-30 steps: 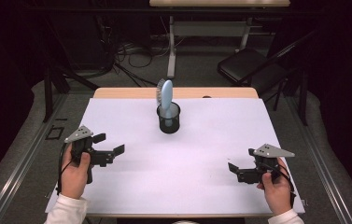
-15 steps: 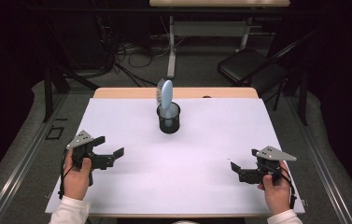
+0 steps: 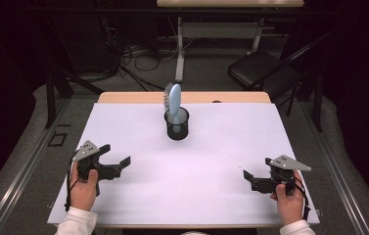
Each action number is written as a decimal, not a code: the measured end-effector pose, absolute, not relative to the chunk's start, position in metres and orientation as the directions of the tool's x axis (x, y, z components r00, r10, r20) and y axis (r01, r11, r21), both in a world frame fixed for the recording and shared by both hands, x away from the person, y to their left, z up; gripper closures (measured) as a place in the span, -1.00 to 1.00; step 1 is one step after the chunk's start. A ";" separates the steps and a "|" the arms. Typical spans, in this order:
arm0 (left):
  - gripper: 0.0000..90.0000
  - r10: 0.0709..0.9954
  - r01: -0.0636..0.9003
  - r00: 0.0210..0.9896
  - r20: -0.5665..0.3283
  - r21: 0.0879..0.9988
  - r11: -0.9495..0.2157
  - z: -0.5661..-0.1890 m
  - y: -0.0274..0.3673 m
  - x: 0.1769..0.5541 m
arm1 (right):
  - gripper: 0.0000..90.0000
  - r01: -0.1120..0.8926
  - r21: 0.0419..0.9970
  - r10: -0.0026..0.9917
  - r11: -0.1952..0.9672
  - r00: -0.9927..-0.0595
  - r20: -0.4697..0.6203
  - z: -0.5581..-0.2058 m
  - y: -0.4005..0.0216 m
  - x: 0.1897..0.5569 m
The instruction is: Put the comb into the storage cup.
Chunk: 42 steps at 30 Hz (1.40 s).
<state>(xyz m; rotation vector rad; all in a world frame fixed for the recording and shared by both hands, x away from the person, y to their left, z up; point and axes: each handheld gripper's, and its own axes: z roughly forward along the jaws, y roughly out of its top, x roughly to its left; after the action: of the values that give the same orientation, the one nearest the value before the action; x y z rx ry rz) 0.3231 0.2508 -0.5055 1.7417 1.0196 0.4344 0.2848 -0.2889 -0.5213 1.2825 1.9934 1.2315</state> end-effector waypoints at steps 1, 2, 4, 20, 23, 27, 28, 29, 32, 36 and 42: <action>-0.95 0.799 0.428 0.577 -0.169 0.896 -0.119 -0.507 0.251 0.323 | -0.92 0.467 0.869 0.888 0.163 -0.454 0.077 -0.522 -0.290 0.285; -0.96 0.799 0.430 0.575 -0.173 0.896 -0.115 -0.508 0.251 0.324 | -0.93 0.471 0.868 0.888 0.159 -0.452 0.082 -0.523 -0.290 0.286; -0.95 0.801 0.430 0.574 -0.173 0.895 -0.115 -0.510 0.252 0.324 | -0.92 0.471 0.868 0.890 0.156 -0.448 0.083 -0.525 -0.291 0.286; -0.95 0.804 0.447 0.556 -0.208 0.891 -0.078 -0.525 0.255 0.328 | -0.92 0.483 0.861 0.897 0.159 -0.435 0.079 -0.533 -0.294 0.290; -0.95 0.807 0.451 0.554 -0.204 0.888 -0.086 -0.527 0.254 0.329 | -0.92 0.484 0.862 0.897 0.148 -0.434 0.089 -0.534 -0.294 0.291; -0.95 0.807 0.456 0.554 -0.204 0.885 -0.090 -0.528 0.254 0.329 | -0.92 0.483 0.860 0.893 0.163 -0.443 0.079 -0.536 -0.292 0.292; -0.95 0.807 0.456 0.554 -0.203 0.885 -0.090 -0.529 0.253 0.329 | -0.92 0.485 0.859 0.893 0.163 -0.443 0.080 -0.536 -0.291 0.292; -0.95 0.807 0.457 0.555 -0.205 0.885 -0.090 -0.529 0.253 0.329 | -0.92 0.488 0.858 0.893 0.163 -0.442 0.082 -0.536 -0.291 0.291; -0.95 0.806 0.458 0.556 -0.204 0.884 -0.093 -0.530 0.253 0.329 | -0.92 0.489 0.856 0.892 0.167 -0.444 0.080 -0.536 -0.291 0.291; -0.95 0.804 0.461 0.559 -0.204 0.882 -0.096 -0.531 0.251 0.330 | -0.92 0.486 0.858 0.892 0.167 -0.445 0.078 -0.537 -0.291 0.292; -0.95 0.800 0.462 0.564 -0.205 0.881 -0.100 -0.531 0.250 0.330 | -0.92 0.488 0.856 0.891 0.170 -0.447 0.077 -0.538 -0.291 0.292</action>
<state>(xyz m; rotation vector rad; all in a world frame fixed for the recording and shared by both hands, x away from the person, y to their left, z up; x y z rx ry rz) 0.3297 0.2501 -0.5314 1.7406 1.0518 0.3996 0.2924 -0.2907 -0.5377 1.3007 2.0062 1.2028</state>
